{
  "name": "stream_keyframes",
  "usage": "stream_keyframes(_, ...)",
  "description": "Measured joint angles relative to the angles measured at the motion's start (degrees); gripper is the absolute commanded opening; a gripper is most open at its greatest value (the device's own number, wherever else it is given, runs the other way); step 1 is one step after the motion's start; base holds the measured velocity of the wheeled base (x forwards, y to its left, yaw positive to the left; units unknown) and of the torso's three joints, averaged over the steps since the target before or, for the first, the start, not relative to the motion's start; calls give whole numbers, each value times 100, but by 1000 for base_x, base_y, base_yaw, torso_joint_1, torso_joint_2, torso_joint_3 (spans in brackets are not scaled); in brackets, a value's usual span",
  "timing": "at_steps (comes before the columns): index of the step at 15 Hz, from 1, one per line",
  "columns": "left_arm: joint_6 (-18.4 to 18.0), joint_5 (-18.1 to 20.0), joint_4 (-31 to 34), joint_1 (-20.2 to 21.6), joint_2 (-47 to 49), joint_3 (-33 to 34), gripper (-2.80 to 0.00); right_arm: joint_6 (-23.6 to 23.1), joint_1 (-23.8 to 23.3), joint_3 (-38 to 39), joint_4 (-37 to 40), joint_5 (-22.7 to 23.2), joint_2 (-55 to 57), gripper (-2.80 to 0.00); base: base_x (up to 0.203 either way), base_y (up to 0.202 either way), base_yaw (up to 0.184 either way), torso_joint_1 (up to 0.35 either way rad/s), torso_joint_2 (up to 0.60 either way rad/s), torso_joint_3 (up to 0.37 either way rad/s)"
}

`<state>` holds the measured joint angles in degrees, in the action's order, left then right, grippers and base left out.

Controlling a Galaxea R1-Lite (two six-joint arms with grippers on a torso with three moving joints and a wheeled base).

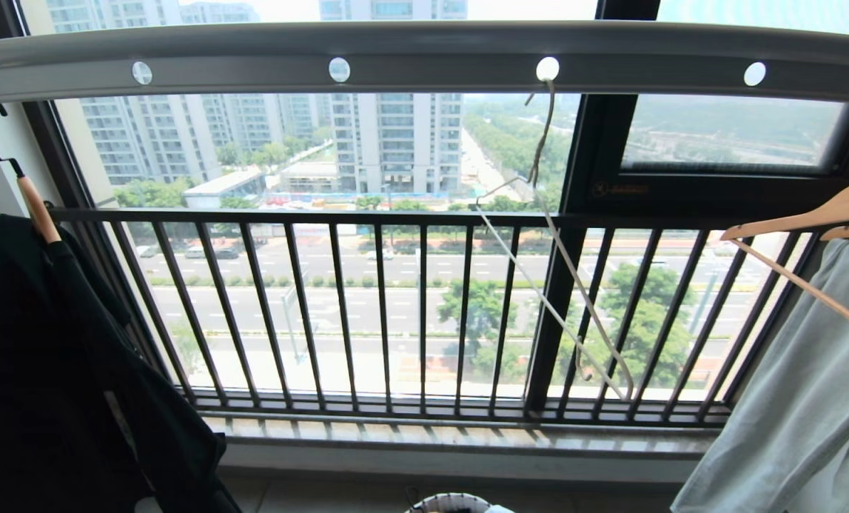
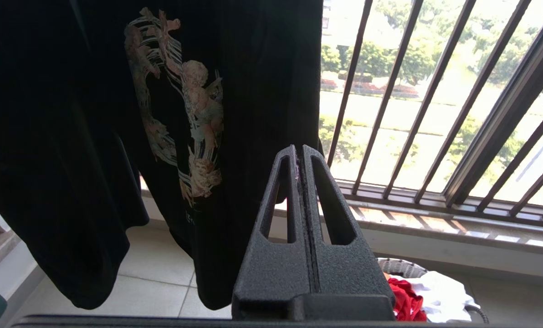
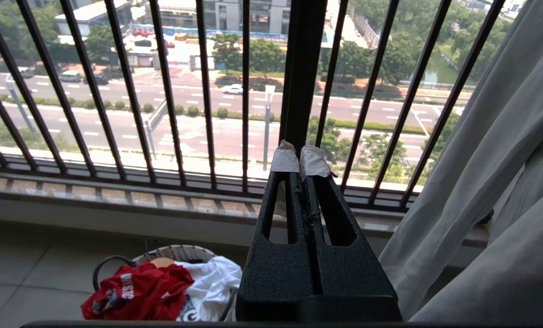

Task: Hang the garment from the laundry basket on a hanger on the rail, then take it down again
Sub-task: Pick up the clothes rack on the clothesline

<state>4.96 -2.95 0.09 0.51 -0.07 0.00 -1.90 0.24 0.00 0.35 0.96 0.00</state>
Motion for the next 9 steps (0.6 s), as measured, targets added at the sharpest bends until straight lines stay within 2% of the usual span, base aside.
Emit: stream_keyframes(9,0,0,1,0,0,0,-280,-55,0,0,6,22,0,-280,0,0,0,0,0,0)
